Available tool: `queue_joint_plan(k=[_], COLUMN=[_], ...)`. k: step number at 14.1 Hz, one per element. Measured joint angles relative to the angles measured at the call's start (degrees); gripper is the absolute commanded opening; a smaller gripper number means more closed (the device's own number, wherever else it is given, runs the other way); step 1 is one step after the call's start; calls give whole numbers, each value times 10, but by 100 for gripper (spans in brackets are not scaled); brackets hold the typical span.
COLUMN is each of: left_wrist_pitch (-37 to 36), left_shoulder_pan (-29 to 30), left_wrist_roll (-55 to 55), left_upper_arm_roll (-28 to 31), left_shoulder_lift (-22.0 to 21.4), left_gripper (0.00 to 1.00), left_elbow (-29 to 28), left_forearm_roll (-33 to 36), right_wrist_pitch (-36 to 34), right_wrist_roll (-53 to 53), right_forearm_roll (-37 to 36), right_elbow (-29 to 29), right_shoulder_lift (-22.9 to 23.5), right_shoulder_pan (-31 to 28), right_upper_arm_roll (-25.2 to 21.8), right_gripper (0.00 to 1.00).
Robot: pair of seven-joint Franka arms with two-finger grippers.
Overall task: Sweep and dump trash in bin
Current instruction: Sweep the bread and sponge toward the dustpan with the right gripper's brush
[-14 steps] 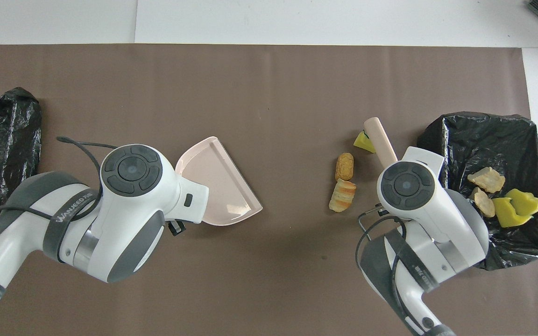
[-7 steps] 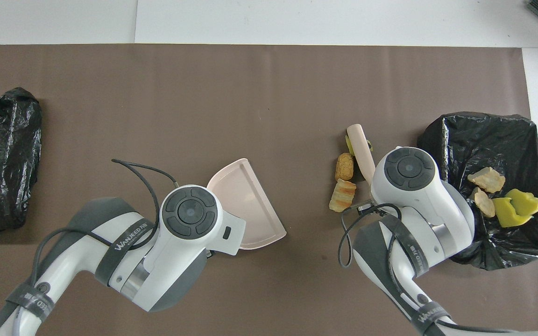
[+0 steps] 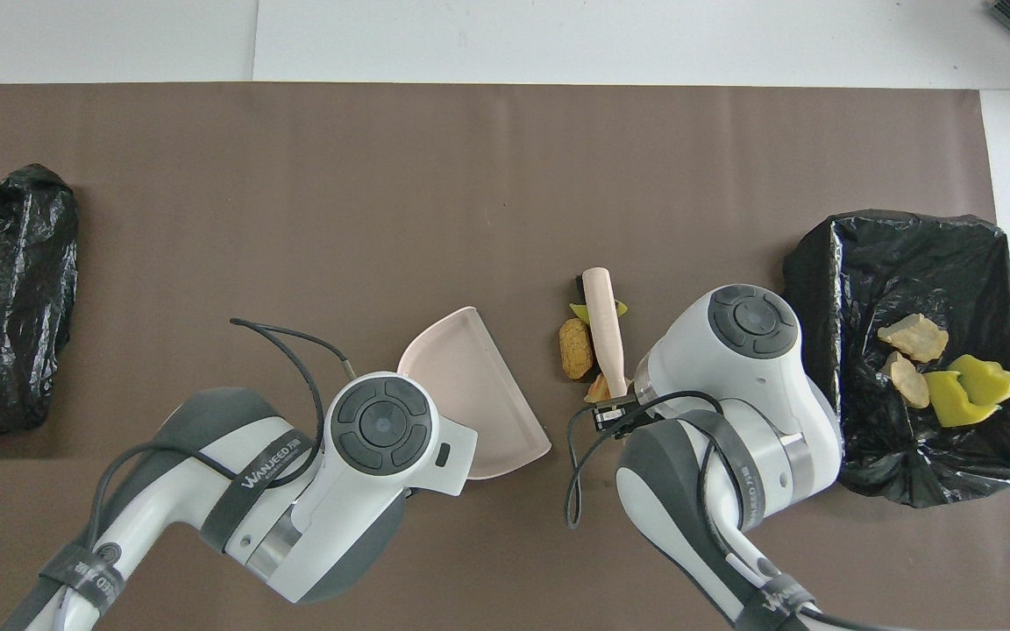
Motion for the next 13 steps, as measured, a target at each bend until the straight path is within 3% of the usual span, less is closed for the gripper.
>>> queue_joint_plan(k=[9, 13], left_wrist_pitch=[13, 20], left_shoulder_pan=[-1, 0], left_wrist_roll=[0, 17], left_upper_arm_roll=[1, 4], left_shoulder_lift=[-6, -6], left_gripper=[0, 0], left_elbow=[-12, -14], left_forearm_roll=[0, 0], right_wrist_pitch=[-32, -147], right_wrist_roll=[-114, -115], right_forearm_roll=[232, 244], right_elbow=[5, 18], right_shoulder_lift=[-5, -62], right_shoulder_pan=[50, 1], right_upper_arm_roll=[0, -19], right_gripper=[0, 0])
